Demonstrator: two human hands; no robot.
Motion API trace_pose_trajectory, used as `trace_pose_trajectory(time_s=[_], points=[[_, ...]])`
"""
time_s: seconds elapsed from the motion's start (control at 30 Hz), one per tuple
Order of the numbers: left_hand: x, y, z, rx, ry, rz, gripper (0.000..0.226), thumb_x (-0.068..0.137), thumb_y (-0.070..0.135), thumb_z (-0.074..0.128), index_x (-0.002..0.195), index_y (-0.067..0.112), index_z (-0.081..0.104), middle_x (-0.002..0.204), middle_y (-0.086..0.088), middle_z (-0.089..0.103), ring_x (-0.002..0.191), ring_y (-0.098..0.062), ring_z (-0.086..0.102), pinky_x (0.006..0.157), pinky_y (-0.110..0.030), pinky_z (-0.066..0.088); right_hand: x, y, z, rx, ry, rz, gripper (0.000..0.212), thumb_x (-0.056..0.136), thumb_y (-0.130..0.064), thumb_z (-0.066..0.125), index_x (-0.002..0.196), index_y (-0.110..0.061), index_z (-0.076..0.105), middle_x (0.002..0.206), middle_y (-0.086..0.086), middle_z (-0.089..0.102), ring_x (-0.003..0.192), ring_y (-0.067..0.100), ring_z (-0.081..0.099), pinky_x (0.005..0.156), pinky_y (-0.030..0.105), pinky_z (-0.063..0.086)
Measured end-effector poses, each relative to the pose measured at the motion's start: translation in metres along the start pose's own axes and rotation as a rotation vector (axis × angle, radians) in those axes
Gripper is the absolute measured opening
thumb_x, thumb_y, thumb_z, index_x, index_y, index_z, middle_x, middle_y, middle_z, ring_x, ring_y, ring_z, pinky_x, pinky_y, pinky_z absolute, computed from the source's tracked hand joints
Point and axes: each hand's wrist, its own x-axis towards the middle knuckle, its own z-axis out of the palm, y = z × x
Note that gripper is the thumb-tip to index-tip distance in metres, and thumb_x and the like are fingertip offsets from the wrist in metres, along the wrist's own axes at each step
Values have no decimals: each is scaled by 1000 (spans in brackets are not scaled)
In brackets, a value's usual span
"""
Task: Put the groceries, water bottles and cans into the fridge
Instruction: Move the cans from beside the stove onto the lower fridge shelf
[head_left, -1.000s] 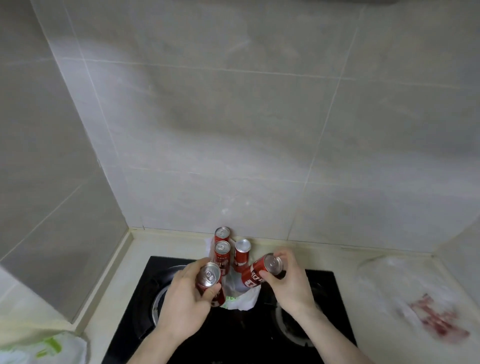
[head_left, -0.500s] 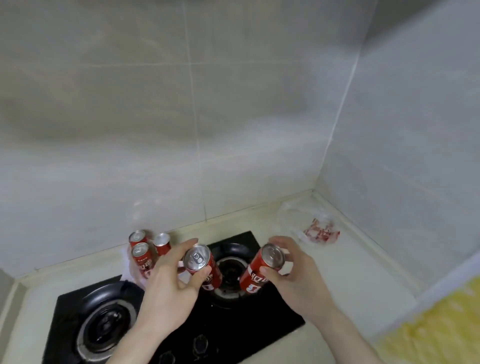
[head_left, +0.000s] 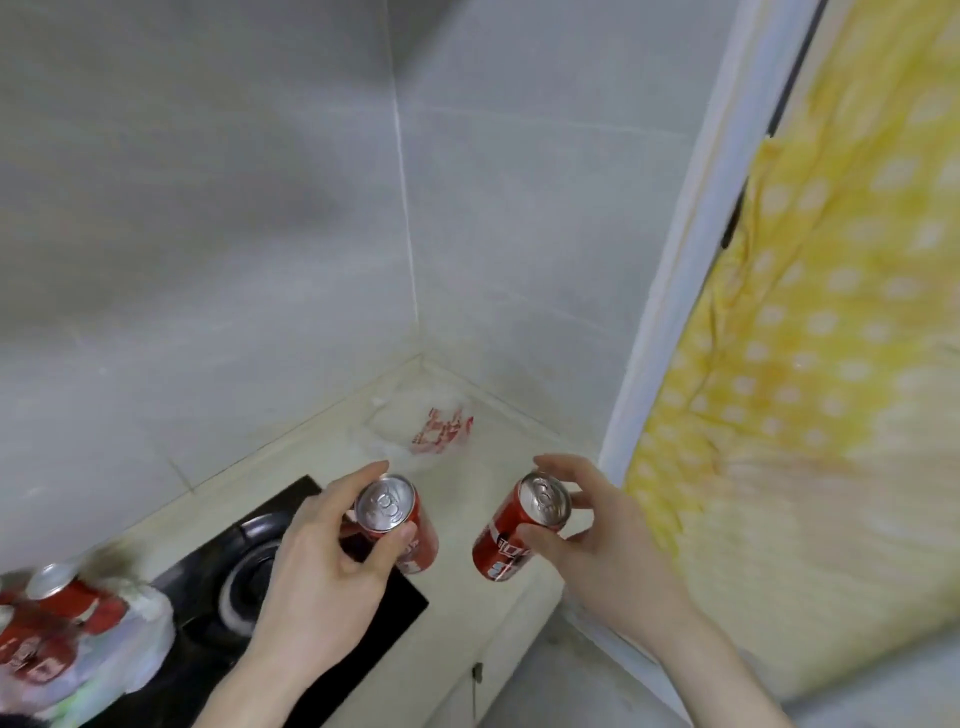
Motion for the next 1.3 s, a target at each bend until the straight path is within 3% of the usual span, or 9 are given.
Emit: trace_pose_trajectory(time_s=[0.17,0.27,0.47,0.63,0.77,0.97,1.13,1.3], points=[[-2,65,80,-63,-147,98,59,77,24,86,126,47,61,120,26,63,108,-7,64,92,-33,54,-32,38,-91,-24,146,83,59,79,-26,84,123,-52,54,116,-32,64,106,-4,61,80,21,50],[-3,103,131,-118,-247,157,59,77,19,86,125,45,63,118,38,60,104,-5,66,91,-36,56,-55,58,-142,-56,265,128,61,77,-27,84,124,-52,55,114,-34,64,102,-2,63,77,25,54],[-11,174,227,-191,-469,305,57,78,21,84,121,49,62,117,21,64,99,-5,66,89,-32,54,-110,92,-231,-110,507,214,60,78,-25,85,123,-51,55,117,-33,63,106,-5,61,71,19,52],[-20,236,309,-252,-709,425,62,77,16,85,124,50,62,116,16,65,99,-6,67,80,-28,53,-159,113,-295,-157,724,331,59,78,-26,84,123,-50,55,116,-37,60,106,-4,62,78,27,56],[-30,283,379,-314,-866,519,64,76,15,86,120,54,63,116,19,65,94,3,67,75,-13,51,-192,124,-337,-219,886,436,59,79,-31,83,124,-51,52,118,-34,62,107,-5,62,77,20,55],[-44,353,466,-423,-1165,643,63,75,20,86,117,60,62,117,17,64,90,3,69,70,-25,56,-225,127,-389,-330,1145,573,58,80,-35,84,125,-53,52,120,-35,61,108,-6,60,81,22,53],[-67,410,523,-487,-1390,793,63,76,16,87,120,54,64,117,14,69,92,-3,72,86,-32,58,-253,117,-419,-426,1359,678,54,80,-37,83,123,-52,54,118,-40,60,108,-10,59,82,23,54],[-114,459,560,-533,-1554,913,63,76,20,86,121,57,61,116,14,67,91,-2,72,86,-44,60,-292,105,-431,-486,1535,801,54,81,-37,82,125,-51,54,119,-40,59,107,-7,61,80,26,55]])
